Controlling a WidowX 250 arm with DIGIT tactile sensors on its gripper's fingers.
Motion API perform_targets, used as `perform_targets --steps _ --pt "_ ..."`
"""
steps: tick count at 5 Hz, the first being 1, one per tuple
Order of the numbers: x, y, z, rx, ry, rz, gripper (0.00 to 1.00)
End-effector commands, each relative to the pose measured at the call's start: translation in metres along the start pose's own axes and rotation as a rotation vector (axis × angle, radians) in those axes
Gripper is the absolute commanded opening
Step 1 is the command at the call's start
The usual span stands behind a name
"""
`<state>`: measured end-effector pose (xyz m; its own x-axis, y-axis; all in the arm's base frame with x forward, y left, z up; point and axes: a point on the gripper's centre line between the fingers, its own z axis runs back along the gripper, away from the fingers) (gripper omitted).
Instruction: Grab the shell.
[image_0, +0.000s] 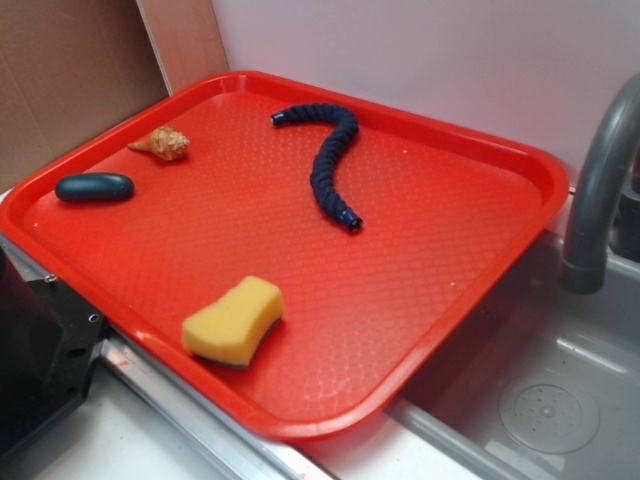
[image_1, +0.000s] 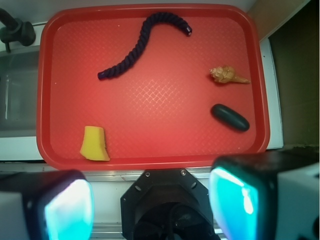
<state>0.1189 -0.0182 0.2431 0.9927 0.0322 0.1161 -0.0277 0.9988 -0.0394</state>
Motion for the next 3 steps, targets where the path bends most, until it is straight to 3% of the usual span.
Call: perform_targets --steps 1,2,3 --pt "0.000 0.000 0.000 0.000 0.000 0.000 1.00" --pt "0.045 0.042 -0.054 0.156 0.016 -0.128 1.00" --pt "0.099 0.064 -0.106 0.170 -0.031 -0.341 1.00"
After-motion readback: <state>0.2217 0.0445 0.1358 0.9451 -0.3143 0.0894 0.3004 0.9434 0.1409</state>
